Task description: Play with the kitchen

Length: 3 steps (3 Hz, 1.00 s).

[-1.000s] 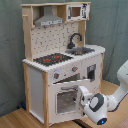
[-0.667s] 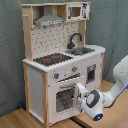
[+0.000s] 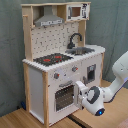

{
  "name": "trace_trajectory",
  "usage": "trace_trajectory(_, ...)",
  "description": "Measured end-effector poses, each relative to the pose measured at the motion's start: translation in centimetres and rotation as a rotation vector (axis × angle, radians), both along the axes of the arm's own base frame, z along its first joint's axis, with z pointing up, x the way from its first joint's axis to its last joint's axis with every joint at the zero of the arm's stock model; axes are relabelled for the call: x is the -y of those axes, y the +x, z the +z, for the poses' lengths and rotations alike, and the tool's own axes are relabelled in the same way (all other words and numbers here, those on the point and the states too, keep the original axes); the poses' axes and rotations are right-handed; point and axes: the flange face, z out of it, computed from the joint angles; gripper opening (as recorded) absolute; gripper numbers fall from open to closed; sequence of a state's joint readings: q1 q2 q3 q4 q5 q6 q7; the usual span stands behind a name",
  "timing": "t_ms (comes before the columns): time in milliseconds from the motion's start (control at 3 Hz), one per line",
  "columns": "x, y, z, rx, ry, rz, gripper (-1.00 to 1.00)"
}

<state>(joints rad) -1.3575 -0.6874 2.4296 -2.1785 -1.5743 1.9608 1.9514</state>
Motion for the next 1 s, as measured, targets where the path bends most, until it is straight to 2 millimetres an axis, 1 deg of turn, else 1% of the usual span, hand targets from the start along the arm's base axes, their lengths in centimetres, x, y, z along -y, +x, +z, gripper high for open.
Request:
trace_trajectory(333, 3.4, 1.0, 1.2, 0.006, -0.006, -0.067, 1.0)
trace_trajectory(667, 2.6, -0.7, 3.1, 0.017, 0.014, -0.047, 1.0)
trace_trajectory(1000, 1.8, -3.2, 4.6, 0.02, 0.011, -0.025, 1.0)
